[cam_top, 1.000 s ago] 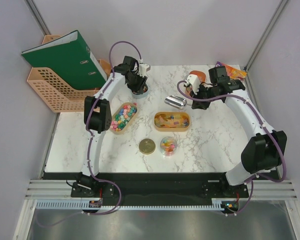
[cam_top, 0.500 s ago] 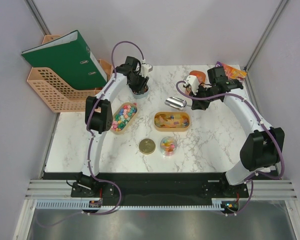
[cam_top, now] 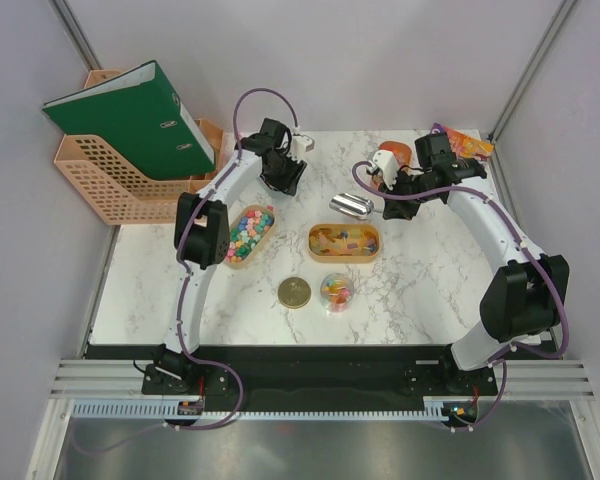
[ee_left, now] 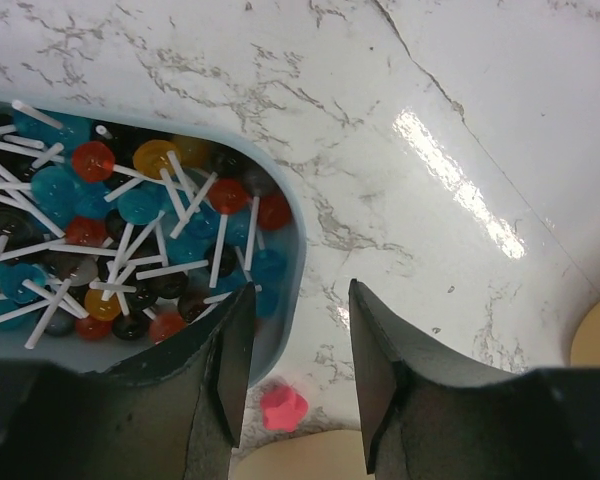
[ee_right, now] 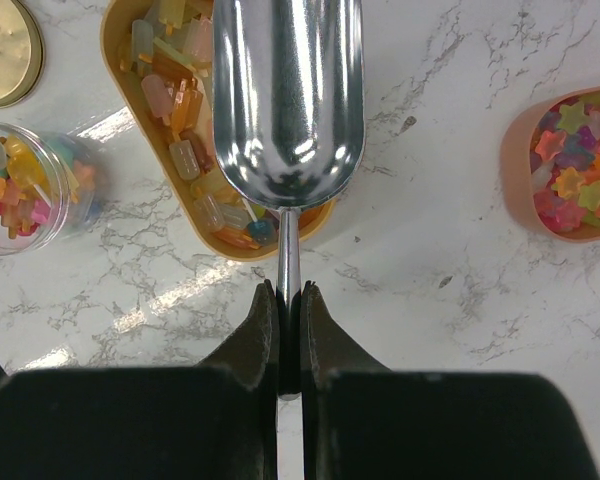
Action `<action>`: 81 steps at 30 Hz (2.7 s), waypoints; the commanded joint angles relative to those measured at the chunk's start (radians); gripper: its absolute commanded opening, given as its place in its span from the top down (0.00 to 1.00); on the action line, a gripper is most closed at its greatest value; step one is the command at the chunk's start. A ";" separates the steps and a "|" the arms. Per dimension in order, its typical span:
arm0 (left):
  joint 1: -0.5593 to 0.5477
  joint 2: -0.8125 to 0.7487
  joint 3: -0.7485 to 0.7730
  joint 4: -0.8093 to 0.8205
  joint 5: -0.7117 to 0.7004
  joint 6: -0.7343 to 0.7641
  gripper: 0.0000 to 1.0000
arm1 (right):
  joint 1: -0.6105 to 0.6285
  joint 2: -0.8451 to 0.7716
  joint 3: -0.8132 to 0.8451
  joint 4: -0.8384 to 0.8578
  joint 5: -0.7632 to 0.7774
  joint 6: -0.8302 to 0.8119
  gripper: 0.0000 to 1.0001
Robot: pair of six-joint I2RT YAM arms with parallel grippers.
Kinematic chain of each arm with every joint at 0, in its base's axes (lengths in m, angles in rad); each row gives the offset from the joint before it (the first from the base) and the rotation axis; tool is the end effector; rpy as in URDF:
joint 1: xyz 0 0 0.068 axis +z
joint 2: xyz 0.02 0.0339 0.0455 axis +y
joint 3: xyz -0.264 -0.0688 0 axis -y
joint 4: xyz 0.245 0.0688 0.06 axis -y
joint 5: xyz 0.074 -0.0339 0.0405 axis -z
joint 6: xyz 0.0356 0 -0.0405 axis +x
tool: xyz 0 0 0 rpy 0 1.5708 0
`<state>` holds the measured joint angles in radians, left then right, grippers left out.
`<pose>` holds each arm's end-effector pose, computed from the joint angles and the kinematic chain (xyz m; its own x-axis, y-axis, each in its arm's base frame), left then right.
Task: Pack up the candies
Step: Move the storage box to the center of the board, then scoop the fake candies from the storage box.
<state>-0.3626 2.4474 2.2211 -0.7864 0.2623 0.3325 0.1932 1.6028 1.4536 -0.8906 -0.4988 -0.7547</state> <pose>0.4946 -0.1975 0.1940 -0.5959 0.5633 -0.5724 0.7040 0.7093 -0.0351 0.3235 0.0806 0.3095 -0.3381 -0.6792 -0.6515 -0.8758 0.4805 -0.0464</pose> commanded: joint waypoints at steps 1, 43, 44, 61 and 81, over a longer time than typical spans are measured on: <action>-0.004 -0.019 -0.008 -0.008 -0.021 0.016 0.50 | -0.003 0.002 0.021 0.024 -0.023 0.011 1.00; -0.338 -0.113 -0.022 0.039 0.144 -0.019 0.55 | -0.239 0.049 0.086 -0.037 0.152 -0.117 1.00; -0.337 -0.123 0.000 0.038 0.137 -0.018 0.54 | -0.241 0.051 0.105 -0.056 0.149 -0.117 1.00; -0.035 -0.068 0.057 0.210 -0.138 0.092 0.98 | 0.029 0.054 0.272 -0.237 0.298 0.026 1.00; -0.022 0.062 0.086 0.131 -0.061 0.046 0.98 | 0.181 0.289 0.493 -0.472 0.393 0.150 1.00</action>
<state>-0.3759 2.5504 2.3226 -0.6514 0.1452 0.3817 0.3660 1.8828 1.9488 -1.3197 -0.1192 -0.6216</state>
